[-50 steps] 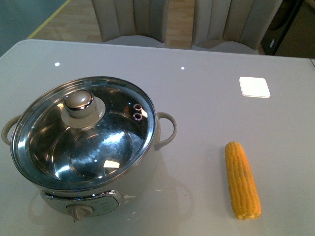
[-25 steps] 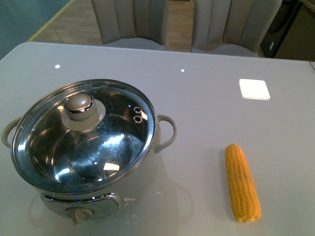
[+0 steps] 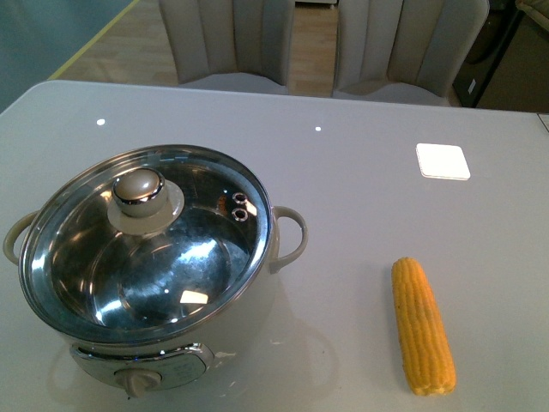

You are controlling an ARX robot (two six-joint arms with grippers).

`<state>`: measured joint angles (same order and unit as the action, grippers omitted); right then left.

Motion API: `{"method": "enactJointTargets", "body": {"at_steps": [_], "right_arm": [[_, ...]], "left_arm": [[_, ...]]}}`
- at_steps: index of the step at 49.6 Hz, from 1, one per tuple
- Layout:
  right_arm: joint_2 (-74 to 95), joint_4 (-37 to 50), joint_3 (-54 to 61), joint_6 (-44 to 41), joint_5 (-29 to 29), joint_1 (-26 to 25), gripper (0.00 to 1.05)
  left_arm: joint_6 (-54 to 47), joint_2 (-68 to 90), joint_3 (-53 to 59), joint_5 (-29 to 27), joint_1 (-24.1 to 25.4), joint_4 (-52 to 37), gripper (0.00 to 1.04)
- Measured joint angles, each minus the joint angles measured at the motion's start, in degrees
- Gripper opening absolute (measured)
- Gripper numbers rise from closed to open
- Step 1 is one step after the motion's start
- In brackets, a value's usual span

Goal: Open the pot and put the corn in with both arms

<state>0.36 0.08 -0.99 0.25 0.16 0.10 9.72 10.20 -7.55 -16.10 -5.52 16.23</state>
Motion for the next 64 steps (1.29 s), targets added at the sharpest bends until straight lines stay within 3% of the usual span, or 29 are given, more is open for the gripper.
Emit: {"method": "enactJointTargets", "body": {"at_steps": [4, 10, 23, 32, 41, 64], "right_arm": [[-0.1, 0.0, 0.0, 0.0, 0.0, 0.0, 0.96], [-0.1, 0.0, 0.0, 0.0, -0.1, 0.0, 0.96], [-0.1, 0.0, 0.0, 0.0, -0.1, 0.0, 0.96], [-0.1, 0.0, 0.0, 0.0, -0.1, 0.0, 0.96], [-0.1, 0.0, 0.0, 0.0, -0.1, 0.0, 0.96], [-0.1, 0.0, 0.0, 0.0, -0.1, 0.0, 0.96]], "left_arm": [[7.3, 9.8, -3.5, -7.1, -2.7, 7.9, 0.98], [9.2, 16.9, -6.3, -7.3, -3.9, 4.2, 0.98], [7.7, 35.3, -11.1, -5.7, -7.5, -10.6, 0.98], [4.1, 56.8, -14.2, -4.5, -14.2, -32.4, 0.98], [2.1, 73.0, -16.8, -3.2, -16.2, -46.5, 0.98], [-0.5, 91.7, -21.3, -2.4, -19.0, -60.7, 0.98]]}}
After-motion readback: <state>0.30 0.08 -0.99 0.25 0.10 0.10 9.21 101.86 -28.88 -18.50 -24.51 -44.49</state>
